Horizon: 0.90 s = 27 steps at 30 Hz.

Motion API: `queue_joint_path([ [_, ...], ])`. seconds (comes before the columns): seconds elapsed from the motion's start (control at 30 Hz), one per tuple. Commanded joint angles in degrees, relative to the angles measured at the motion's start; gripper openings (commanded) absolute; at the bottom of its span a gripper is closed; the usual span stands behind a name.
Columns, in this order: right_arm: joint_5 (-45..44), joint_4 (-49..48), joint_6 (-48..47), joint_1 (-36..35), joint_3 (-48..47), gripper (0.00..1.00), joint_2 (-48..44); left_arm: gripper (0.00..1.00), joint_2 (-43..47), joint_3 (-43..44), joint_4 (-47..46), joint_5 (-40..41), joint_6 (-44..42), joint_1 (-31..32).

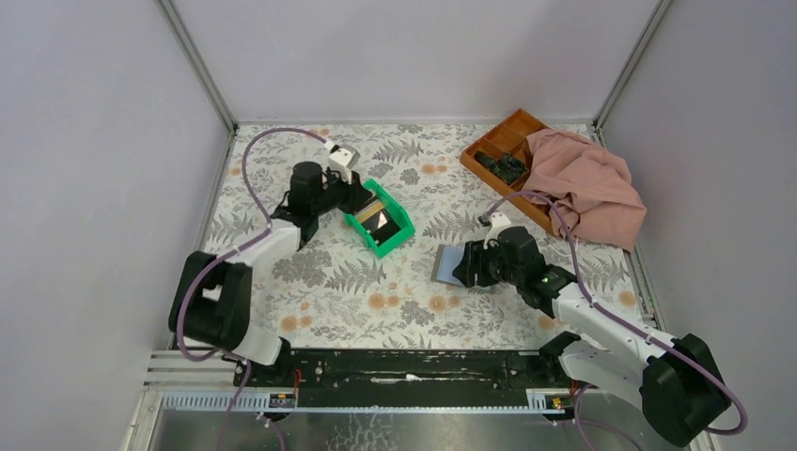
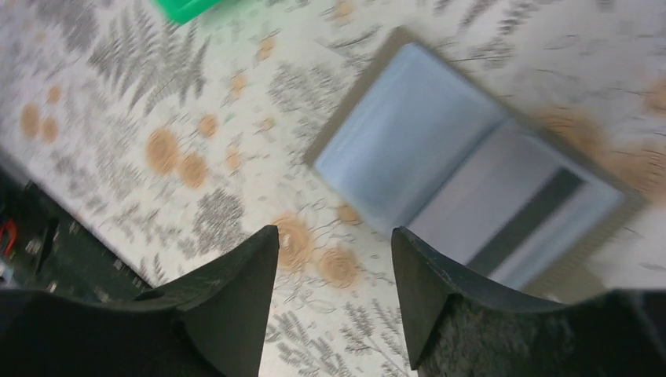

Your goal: Take the credit cards out of the card holder

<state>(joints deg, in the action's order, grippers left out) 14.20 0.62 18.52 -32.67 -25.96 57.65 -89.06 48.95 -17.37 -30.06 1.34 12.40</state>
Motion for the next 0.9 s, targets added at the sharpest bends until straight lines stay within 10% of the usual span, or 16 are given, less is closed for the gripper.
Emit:
queue_joint_path([
  [0.0, -18.6, 4.3, 4.8, 0.4, -2.1, 0.59, -1.8, 0.29, 8.0, -4.3, -6.4, 16.2, -0.5, 11.3],
  [0.2, -20.7, 6.5, 9.6, 6.9, -2.2, 0.37, -1.1, 0.45, 10.8, -6.5, -10.1, 29.5, 3.8, 28.6],
  [0.4, -20.8, 2.4, 15.0, 9.8, 3.9, 0.05, -5.9, 0.05, 5.5, -1.9, -5.5, 33.8, 9.6, 35.6],
  [0.67, -17.0, -1.9, 17.2, 9.8, 7.6, 0.0, -1.4, 0.0, -1.1, -1.0, -8.6, 36.5, 22.2, 38.8],
  [0.87, -16.9, -3.0, 17.3, 10.0, 8.3, 0.0, 2.6, 0.0, -8.9, -1.7, -15.1, 21.9, 31.8, 34.4],
])
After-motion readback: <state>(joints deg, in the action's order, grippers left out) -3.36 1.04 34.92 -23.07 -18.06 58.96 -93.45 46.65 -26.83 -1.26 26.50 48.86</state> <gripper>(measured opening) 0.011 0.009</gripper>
